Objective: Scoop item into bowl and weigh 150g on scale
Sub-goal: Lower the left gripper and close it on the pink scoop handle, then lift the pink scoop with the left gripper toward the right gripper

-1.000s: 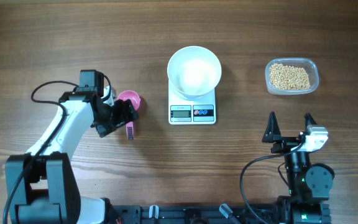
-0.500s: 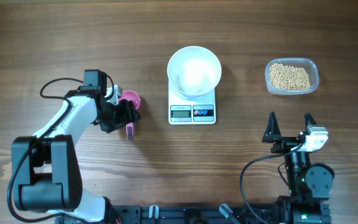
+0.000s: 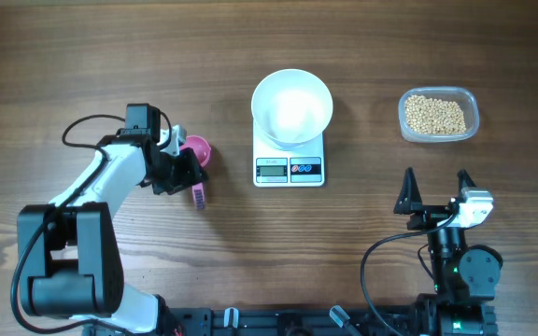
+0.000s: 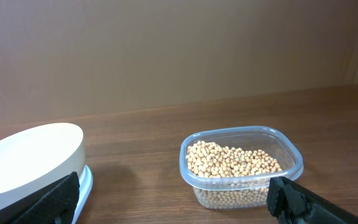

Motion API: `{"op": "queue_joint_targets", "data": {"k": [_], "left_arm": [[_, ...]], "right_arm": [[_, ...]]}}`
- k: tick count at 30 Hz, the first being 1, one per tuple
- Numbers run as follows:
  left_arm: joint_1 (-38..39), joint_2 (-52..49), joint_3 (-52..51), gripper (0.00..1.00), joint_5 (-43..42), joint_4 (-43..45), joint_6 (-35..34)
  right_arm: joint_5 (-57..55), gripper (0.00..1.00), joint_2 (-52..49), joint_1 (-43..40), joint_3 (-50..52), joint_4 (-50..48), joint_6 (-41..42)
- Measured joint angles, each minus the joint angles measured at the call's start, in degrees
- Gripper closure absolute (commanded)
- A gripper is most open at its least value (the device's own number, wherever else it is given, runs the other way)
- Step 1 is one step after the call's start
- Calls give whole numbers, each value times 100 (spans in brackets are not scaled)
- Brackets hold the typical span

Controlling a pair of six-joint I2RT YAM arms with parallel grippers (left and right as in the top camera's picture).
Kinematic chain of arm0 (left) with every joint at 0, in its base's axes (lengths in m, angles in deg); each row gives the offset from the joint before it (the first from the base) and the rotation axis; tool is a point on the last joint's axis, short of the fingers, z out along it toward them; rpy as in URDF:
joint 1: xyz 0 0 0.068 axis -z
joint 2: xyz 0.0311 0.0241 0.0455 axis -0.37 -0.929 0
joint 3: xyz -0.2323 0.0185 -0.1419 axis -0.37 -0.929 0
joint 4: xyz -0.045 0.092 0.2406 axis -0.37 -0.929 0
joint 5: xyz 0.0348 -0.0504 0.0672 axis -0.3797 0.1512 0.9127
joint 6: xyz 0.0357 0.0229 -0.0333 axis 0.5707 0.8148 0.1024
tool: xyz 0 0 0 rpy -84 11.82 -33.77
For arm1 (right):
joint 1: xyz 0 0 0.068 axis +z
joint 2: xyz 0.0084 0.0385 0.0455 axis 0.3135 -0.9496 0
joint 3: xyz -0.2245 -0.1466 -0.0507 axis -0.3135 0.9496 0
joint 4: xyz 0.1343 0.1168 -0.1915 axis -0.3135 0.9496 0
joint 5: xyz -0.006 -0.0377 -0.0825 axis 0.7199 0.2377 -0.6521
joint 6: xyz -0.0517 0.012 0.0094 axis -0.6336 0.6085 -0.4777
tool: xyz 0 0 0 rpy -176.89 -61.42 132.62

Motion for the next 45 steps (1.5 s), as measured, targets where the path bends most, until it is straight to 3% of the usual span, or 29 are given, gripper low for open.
{"op": "queue_joint_targets", "data": {"k": [3, 7, 14, 21, 27, 33, 35, 42, 45], "left_arm": [[0, 0, 0, 78, -20, 17, 11], [0, 0, 0, 96, -42, 31, 13], [0, 7, -2, 96, -160, 31, 24], [0, 883, 42, 96, -1193, -52, -37], [0, 2131, 105, 96, -1908, -168, -931], [0, 2852, 120, 96, -2531, -994, -1381], [0, 2907, 120, 96, -2726, -1132, -1423], [0, 2911, 120, 96, -3263, -660, -1521], [0, 2911, 120, 96, -3362, -424, -1523]], "right_arm": [[0, 0, 0, 0, 0, 0, 0], [0, 0, 0, 0, 0, 2, 0], [0, 0, 0, 0, 0, 0, 0], [0, 0, 0, 0, 0, 2, 0], [0, 0, 0, 0, 0, 2, 0], [79, 0, 0, 0, 0, -9, 177], [304, 0, 0, 0, 0, -22, 680], [1390, 0, 0, 0, 2, -199, 5359], [1419, 0, 0, 0, 2, -614, 6526]]}}
